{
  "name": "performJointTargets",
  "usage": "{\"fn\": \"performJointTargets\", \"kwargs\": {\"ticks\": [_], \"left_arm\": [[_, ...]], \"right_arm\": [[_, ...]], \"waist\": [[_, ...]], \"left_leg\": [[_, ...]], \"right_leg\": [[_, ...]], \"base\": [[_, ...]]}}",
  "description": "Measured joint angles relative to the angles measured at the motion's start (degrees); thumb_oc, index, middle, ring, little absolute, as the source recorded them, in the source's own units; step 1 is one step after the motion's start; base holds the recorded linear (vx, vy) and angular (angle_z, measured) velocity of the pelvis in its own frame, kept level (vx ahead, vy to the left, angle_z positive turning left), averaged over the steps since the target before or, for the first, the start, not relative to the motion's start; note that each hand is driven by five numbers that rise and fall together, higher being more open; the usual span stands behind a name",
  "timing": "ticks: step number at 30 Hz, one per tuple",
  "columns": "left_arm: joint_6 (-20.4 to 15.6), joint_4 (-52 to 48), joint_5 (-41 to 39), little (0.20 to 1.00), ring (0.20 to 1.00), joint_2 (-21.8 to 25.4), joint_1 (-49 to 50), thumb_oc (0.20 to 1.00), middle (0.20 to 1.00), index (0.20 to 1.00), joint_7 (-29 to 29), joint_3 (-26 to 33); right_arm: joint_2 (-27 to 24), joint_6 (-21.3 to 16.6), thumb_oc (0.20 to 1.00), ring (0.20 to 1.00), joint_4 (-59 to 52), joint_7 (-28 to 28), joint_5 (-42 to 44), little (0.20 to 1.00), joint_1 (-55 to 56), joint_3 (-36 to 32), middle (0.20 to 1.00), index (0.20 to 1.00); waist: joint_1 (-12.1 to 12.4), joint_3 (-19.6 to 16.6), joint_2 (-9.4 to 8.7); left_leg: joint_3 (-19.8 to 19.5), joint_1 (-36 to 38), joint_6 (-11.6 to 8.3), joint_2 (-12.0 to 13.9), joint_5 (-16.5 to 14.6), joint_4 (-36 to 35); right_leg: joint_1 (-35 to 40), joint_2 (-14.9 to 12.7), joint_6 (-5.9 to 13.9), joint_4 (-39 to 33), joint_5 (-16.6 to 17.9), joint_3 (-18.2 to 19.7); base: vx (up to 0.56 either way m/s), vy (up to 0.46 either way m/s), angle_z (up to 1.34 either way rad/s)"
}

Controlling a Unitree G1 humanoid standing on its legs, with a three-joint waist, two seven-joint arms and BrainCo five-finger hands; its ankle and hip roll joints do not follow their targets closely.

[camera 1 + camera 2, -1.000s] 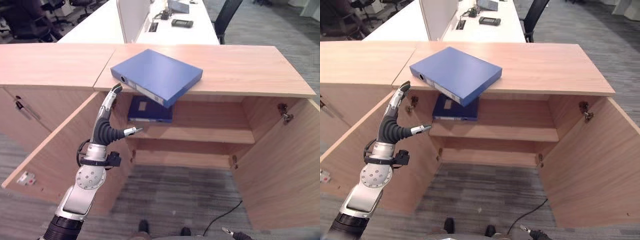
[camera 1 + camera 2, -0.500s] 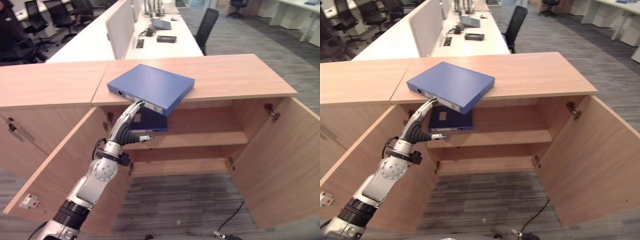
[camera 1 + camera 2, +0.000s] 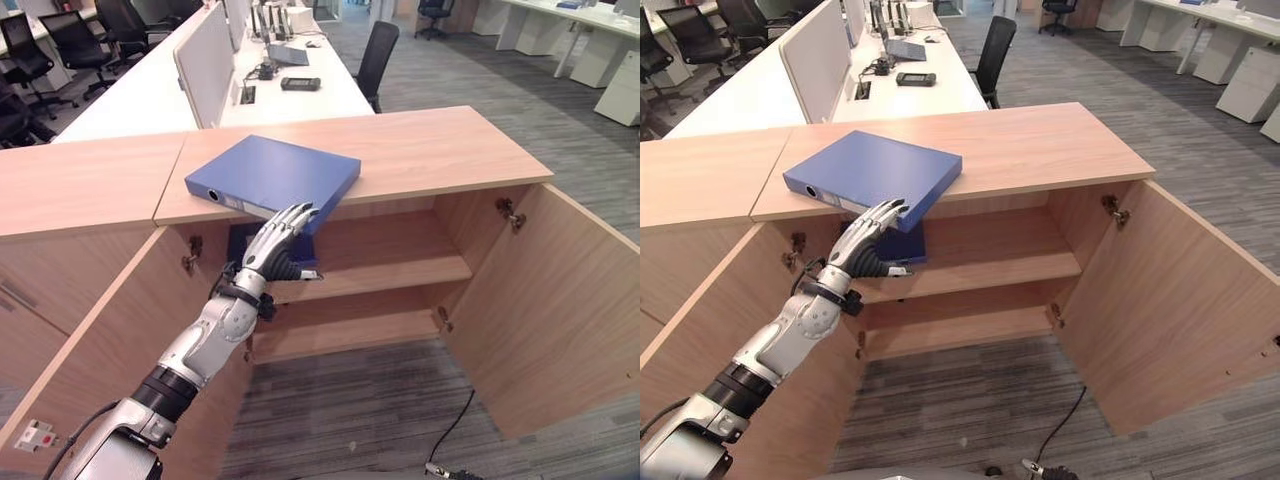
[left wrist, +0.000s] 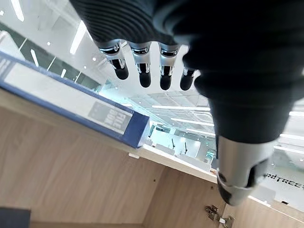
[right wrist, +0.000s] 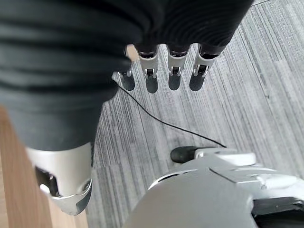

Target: Put the empty folder in the office cabinet

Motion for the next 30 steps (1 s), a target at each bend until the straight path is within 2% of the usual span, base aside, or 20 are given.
{"fn": "performJointTargets", "kwargs": {"ticks": [8, 10, 13, 14, 15, 16, 17, 19, 20, 22, 24, 25, 26, 27, 28, 30], "left_arm": [[1.1, -0.7, 2.9, 1.000, 1.000, 0.4, -0.4, 1.000, 1.000, 1.000, 2.7, 1.1], [1.1, -4.3, 2.8, 1.000, 1.000, 0.8, -0.1, 1.000, 1.000, 1.000, 2.9, 3.6], [-0.7, -15.7, 1.1, 1.000, 1.000, 0.8, 2.6, 1.000, 1.000, 1.000, 2.8, 9.9], [-2.4, -22.4, -3.2, 1.000, 1.000, 0.7, 2.4, 1.000, 1.000, 1.000, 1.5, 13.2], [-3.1, -24.0, -4.7, 1.000, 1.000, 0.8, 2.1, 1.000, 1.000, 1.000, 0.8, 13.5], [-3.9, -25.8, -6.8, 1.000, 1.000, 0.9, 1.8, 1.000, 1.000, 1.000, 0.2, 13.7], [-4.1, -27.7, -8.5, 1.000, 1.000, 0.9, 1.7, 1.000, 1.000, 1.000, 0.0, 13.8], [-5.1, -30.8, -11.0, 1.000, 1.000, 1.6, 1.6, 1.000, 1.000, 1.000, -1.2, 13.7], [-5.6, -32.4, -12.4, 1.000, 1.000, 2.1, 1.6, 1.000, 1.000, 1.000, -1.7, 13.7], [-6.6, -34.1, -15.4, 1.000, 1.000, 2.2, 1.1, 1.000, 1.000, 1.000, -2.4, 13.6], [-7.8, -33.9, -19.0, 1.000, 1.000, 2.2, -0.8, 1.000, 1.000, 1.000, -3.8, 13.8], [-8.0, -33.4, -21.5, 1.000, 1.000, 2.3, -1.5, 1.000, 1.000, 1.000, -4.4, 14.2], [-7.9, -33.1, -23.0, 1.000, 1.000, 3.2, -1.6, 1.000, 1.000, 1.000, -4.7, 14.2], [-8.0, -33.1, -25.5, 1.000, 1.000, 3.1, -1.3, 1.000, 1.000, 1.000, -5.7, 14.7], [-8.1, -33.6, -27.9, 1.000, 1.000, 2.6, -0.7, 1.000, 1.000, 1.000, -6.2, 15.4], [-8.3, -34.7, -30.7, 1.000, 1.000, 2.8, 0.9, 1.000, 1.000, 1.000, -7.8, 16.4]], "right_arm": [[-0.2, 0.0, 1.000, 1.000, 0.0, 0.0, -0.1, 1.000, 0.1, -0.3, 1.000, 1.000], [-0.3, 0.0, 1.000, 1.000, 0.0, 0.0, -0.2, 1.000, -0.3, -0.6, 1.000, 1.000], [-0.9, 0.1, 1.000, 1.000, 0.1, 0.1, -0.5, 1.000, -0.4, -2.8, 1.000, 1.000], [-3.3, 0.2, 1.000, 1.000, -0.1, 0.9, -0.6, 1.000, -0.4, -4.2, 1.000, 1.000], [-4.4, 0.2, 1.000, 1.000, -0.3, 1.2, -0.6, 1.000, -1.1, -5.2, 1.000, 1.000], [-5.6, 0.5, 1.000, 1.000, 0.8, 1.4, -0.6, 1.000, -1.4, -4.7, 1.000, 1.000], [-6.1, 0.3, 1.000, 1.000, 1.0, 1.5, -0.6, 1.000, -1.8, -4.2, 1.000, 1.000], [-6.1, 0.5, 1.000, 1.000, 2.3, 2.2, -0.6, 1.000, -2.6, -4.3, 1.000, 1.000], [-5.9, 0.4, 1.000, 1.000, 2.2, 2.5, -0.6, 1.000, -2.5, -4.3, 1.000, 1.000], [-4.9, 0.3, 1.000, 1.000, 2.1, 2.8, -0.5, 1.000, -2.7, -4.4, 1.000, 1.000], [-4.0, 0.2, 1.000, 1.000, 2.0, 3.7, -0.4, 1.000, -2.7, -4.4, 1.000, 1.000], [-3.5, 0.2, 1.000, 1.000, 2.1, 3.9, 0.0, 1.000, -2.7, -4.4, 1.000, 1.000], [-3.0, 0.3, 1.000, 1.000, 2.3, 4.0, 0.0, 1.000, -2.3, -4.4, 1.000, 1.000], [-2.9, 0.4, 1.000, 1.000, 1.8, 4.3, 0.1, 1.000, -1.8, -4.3, 1.000, 1.000], [-2.8, 0.3, 1.000, 1.000, 1.7, 4.4, 0.1, 1.000, -2.0, -4.2, 1.000, 1.000], [-2.7, 0.3, 1.000, 1.000, 1.5, 5.0, 0.1, 1.000, -2.6, -4.4, 1.000, 1.000]], "waist": [[0.1, 0.0, 0.09], [0.4, 0.6, 0.10], [0.5, 1.8, 0.49], [1.4, 4.8, 2.62], [1.3, 6.4, 3.24], [1.6, 6.5, 3.34], [1.7, 6.8, 2.90], [2.0, 7.3, 2.32], [2.1, 7.7, 1.72], [1.5, 7.9, 2.13], [0.7, 9.2, 1.51], [-0.1, 10.0, 0.74], [-0.9, 10.0, -0.26], [-0.7, 10.3, -1.41], [-0.6, 10.5, -1.78], [-0.6, 10.1, -1.96]], "left_leg": [[2.2, -0.4, 0.33, -0.2, -0.2, 0.0], [2.7, -0.6, 0.53, -0.4, -0.4, -0.5], [2.7, -0.5, 1.29, -1.3, -0.9, -0.5], [0.1, 1.0, 3.29, -2.5, -1.5, -0.5], [-0.3, 1.7, 3.46, -2.4, -0.8, -0.3], [-0.7, 1.5, 4.44, -3.9, -2.1, -0.5], [-1.2, 1.8, 4.90, -5.6, -2.3, -0.5], [-2.2, 2.3, 6.24, -8.0, -2.6, -0.5], [-3.7, 2.0, 7.10, -8.5, -2.2, 0.0], [-6.6, 0.5, 7.53, -8.3, -2.1, 1.1], [-9.3, -0.5, 7.57, -7.6, -2.1, 2.4], [-11.2, -0.7, 7.57, -7.5, -2.2, 2.7], [-11.4, -0.1, 7.46, -8.0, -2.2, 2.1], [-12.1, 0.9, 8.04, -8.9, -2.6, 1.9], [-12.2, 1.2, 8.54, -9.4, -3.2, 2.1], [-12.8, 3.8, 8.22, -9.6, -3.6, 0.7]], "right_leg": [[-1.6, 0.0, 0.50, 0.0, 0.8, 2.2], [-1.9, -0.3, 0.80, 0.0, 1.0, 2.5], [-1.8, -1.2, 1.09, 0.4, 1.2, 2.5], [-3.4, -2.4, 1.97, 7.9, -0.1, 1.1], [-6.1, -2.9, 3.16, 14.8, -1.8, 0.2], [-9.3, -4.9, 4.17, 22.3, -4.1, 0.0], [-12.2, -7.3, 3.62, 28.8, -5.7, -0.3], [-14.6, -10.9, 3.10, 34.3, -6.5, -2.0], [-16.0, -11.6, 2.71, 35.1, -8.2, -3.8], [-16.3, -9.6, 2.30, 28.3, -8.7, -4.6], [-16.9, -5.9, 4.76, 18.3, -7.1, -4.2], [-17.1, -4.2, 6.45, 11.5, -5.2, -3.3], [-17.4, -4.0, 7.13, 7.2, -3.2, -3.6], [-18.8, -3.9, 7.41, 5.1, -1.2, -4.2], [-19.0, -3.7, 7.81, 2.8, -0.5, -4.6], [-20.8, -4.1, 6.64, 4.5, 0.4, -7.2]], "base": [[-0.02, 0.053, -0.15], [-0.01, 0.118, -0.14], [0.00, 0.241, 0.03], [-0.04, 0.375, 0.16], [-0.07, 0.217, 0.22], [0.02, 0.149, 0.29], [0.07, 0.096, 0.37], [0.14, -0.014, 0.37], [0.18, -0.049, 0.38], [0.23, -0.022, 0.55], [0.19, -0.003, 0.81], [0.16, -0.015, 1.00], [0.15, -0.017, 0.85], [0.15, -0.071, 0.59], [0.12, -0.057, 0.36], [0.16, -0.065, 0.23]]}}
